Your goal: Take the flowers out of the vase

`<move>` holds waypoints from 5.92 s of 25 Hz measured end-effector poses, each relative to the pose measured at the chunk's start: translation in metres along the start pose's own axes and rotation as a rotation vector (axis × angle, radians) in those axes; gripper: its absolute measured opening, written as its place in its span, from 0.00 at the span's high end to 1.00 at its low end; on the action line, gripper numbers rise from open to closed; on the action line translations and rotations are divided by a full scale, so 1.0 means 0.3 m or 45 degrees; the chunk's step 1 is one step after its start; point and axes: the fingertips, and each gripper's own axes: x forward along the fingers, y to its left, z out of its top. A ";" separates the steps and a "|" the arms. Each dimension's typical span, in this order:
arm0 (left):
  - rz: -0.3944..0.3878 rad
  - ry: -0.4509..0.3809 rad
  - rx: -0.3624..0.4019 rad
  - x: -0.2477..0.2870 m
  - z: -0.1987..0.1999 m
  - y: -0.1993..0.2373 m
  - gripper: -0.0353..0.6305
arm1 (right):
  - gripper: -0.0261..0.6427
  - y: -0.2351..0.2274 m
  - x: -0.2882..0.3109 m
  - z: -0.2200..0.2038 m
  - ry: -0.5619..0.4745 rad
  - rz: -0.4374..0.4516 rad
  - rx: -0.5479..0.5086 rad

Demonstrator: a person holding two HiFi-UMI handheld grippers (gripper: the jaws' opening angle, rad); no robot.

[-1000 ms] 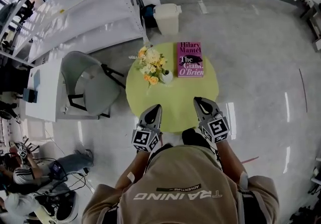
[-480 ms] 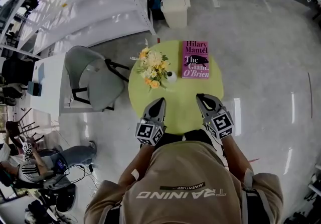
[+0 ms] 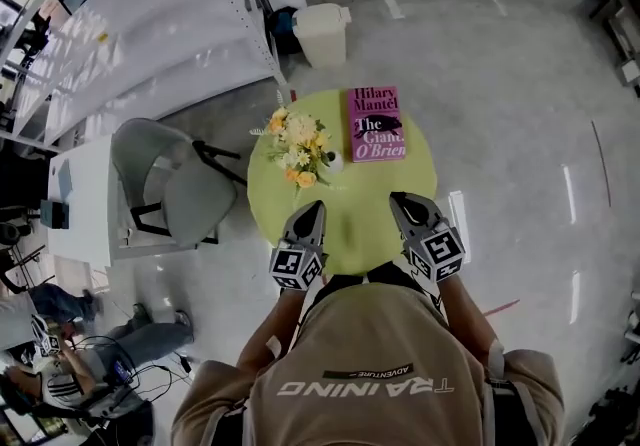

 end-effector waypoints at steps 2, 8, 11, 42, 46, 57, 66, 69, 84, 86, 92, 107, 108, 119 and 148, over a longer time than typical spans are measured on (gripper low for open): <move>0.003 0.016 -0.014 0.035 -0.031 0.025 0.93 | 0.96 -0.012 -0.018 -0.017 0.025 -0.026 0.007; -0.020 0.032 -0.094 0.147 -0.094 0.107 0.80 | 0.96 -0.044 -0.059 -0.079 0.090 -0.092 0.036; -0.046 0.036 -0.167 0.220 -0.102 0.133 0.55 | 0.96 -0.058 -0.076 -0.093 0.104 -0.121 0.051; 0.131 -0.032 -0.098 0.526 0.022 0.254 0.87 | 0.96 -0.184 -0.138 -0.206 0.171 -0.188 0.161; 0.133 -0.093 -0.087 0.497 0.101 0.239 0.89 | 0.96 -0.166 -0.134 -0.202 0.168 -0.154 0.157; 0.126 -0.260 -0.107 0.393 0.412 0.195 0.90 | 0.96 -0.147 -0.117 -0.154 0.103 -0.081 0.159; 0.114 -0.265 -0.092 0.232 0.523 0.157 0.90 | 0.96 -0.142 -0.162 -0.134 0.054 -0.072 0.132; 0.114 -0.238 -0.160 0.181 0.495 0.140 0.90 | 0.96 -0.144 -0.180 -0.138 0.050 -0.068 0.130; 0.123 0.050 -0.553 0.092 0.080 0.282 0.90 | 0.96 -0.065 -0.093 -0.128 0.093 -0.053 0.031; 0.108 0.090 -0.617 0.105 0.023 0.311 0.90 | 0.96 -0.068 -0.086 -0.106 0.087 -0.101 -0.009; 0.075 0.193 -0.845 0.148 -0.152 0.405 0.90 | 0.96 -0.024 -0.008 -0.087 0.137 -0.079 -0.028; 0.099 0.494 -0.944 0.240 -0.427 0.530 0.88 | 0.96 0.025 0.110 -0.073 0.196 -0.077 0.033; 0.123 0.524 -0.924 0.239 -0.440 0.532 0.85 | 0.96 0.025 0.111 -0.076 0.197 -0.075 0.036; 0.373 0.582 -0.840 0.114 -0.458 0.522 0.56 | 0.96 0.076 0.092 -0.092 0.170 0.002 0.026; -0.012 -0.107 0.114 -0.027 0.444 -0.053 0.94 | 0.96 0.121 -0.025 0.217 -0.081 0.104 -0.118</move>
